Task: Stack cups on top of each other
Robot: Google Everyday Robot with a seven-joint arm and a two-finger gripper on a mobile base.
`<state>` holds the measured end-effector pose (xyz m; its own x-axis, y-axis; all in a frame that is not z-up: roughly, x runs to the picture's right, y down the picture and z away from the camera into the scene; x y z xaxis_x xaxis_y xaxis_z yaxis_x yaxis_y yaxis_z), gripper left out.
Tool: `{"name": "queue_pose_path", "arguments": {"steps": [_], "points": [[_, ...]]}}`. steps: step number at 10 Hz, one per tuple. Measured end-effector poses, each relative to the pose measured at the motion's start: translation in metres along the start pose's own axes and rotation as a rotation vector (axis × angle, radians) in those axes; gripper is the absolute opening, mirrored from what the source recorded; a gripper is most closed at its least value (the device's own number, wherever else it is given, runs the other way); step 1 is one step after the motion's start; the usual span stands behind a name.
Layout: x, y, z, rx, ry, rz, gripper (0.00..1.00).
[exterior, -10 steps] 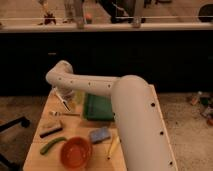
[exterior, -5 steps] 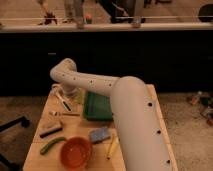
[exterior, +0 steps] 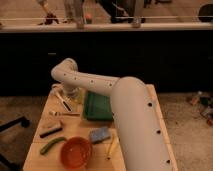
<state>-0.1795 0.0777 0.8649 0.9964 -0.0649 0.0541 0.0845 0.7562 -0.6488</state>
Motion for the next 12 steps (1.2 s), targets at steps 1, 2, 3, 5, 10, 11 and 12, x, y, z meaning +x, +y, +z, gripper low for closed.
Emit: {"name": "queue_pose_path", "arguments": {"steps": [1, 2, 3, 5, 10, 11, 12], "points": [[0.000, 0.001, 0.000, 0.004, -0.011, 0.024, 0.80], [0.000, 0.002, -0.001, 0.010, -0.028, 0.074, 0.80], [-0.002, 0.003, -0.001, 0.015, -0.055, 0.123, 0.80], [-0.001, 0.003, -0.002, 0.013, -0.096, 0.169, 0.80], [-0.021, 0.002, 0.005, 0.021, -0.090, 0.144, 0.80], [-0.025, 0.002, 0.006, 0.026, -0.071, 0.130, 0.80], [-0.030, 0.001, 0.008, 0.037, -0.042, 0.112, 0.80]]}}
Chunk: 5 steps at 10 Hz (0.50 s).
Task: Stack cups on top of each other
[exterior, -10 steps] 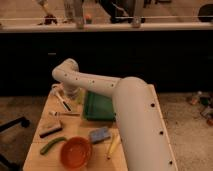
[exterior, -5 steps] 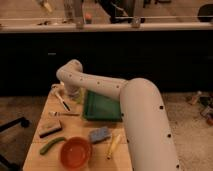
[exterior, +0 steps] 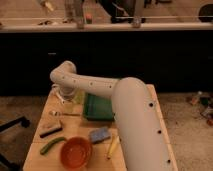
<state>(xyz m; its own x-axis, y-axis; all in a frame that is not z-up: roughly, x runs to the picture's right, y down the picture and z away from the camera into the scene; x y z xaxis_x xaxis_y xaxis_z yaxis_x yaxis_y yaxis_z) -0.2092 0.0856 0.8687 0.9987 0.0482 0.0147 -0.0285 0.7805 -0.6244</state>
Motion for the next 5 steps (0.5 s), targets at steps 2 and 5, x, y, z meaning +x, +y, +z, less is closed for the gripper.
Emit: {"name": "queue_pose_path", "arguments": {"steps": [2, 5], "points": [[-0.013, -0.002, 0.003, 0.033, 0.069, -0.038, 0.80], [-0.004, -0.017, 0.003, 0.060, 0.111, -0.038, 0.80]]}}
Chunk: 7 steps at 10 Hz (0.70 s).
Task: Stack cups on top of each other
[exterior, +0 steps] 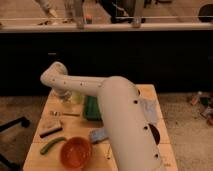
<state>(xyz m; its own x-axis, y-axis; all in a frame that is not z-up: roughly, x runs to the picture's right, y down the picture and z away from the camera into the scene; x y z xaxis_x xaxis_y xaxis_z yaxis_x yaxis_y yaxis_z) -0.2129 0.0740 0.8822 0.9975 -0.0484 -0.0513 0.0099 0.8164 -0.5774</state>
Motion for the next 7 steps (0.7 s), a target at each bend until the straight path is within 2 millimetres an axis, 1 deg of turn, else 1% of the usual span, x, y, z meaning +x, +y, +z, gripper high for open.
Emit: {"name": "queue_pose_path", "arguments": {"steps": [4, 7], "points": [[0.016, -0.012, 0.003, -0.001, 0.000, 0.020, 0.80], [0.020, -0.013, 0.016, -0.031, -0.001, 0.026, 0.80]]}}
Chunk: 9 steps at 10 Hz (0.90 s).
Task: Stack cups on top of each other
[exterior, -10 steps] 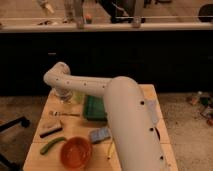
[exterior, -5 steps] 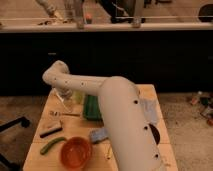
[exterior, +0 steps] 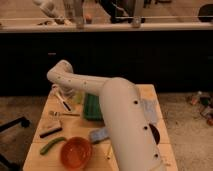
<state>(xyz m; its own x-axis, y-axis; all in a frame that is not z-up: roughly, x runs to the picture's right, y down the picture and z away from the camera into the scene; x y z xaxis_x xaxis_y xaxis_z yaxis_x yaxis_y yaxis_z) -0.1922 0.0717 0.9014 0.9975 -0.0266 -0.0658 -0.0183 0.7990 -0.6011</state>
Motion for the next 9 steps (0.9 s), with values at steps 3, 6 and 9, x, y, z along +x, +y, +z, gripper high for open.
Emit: {"name": "queue_pose_path", "arguments": {"steps": [3, 6, 9], "points": [[-0.0017, 0.0025, 0.0126, -0.031, 0.003, -0.005, 0.80], [-0.0022, 0.0040, 0.0159, -0.038, -0.002, -0.017, 0.64], [-0.0053, 0.0047, 0.0136, -0.030, -0.025, -0.033, 0.35]]}}
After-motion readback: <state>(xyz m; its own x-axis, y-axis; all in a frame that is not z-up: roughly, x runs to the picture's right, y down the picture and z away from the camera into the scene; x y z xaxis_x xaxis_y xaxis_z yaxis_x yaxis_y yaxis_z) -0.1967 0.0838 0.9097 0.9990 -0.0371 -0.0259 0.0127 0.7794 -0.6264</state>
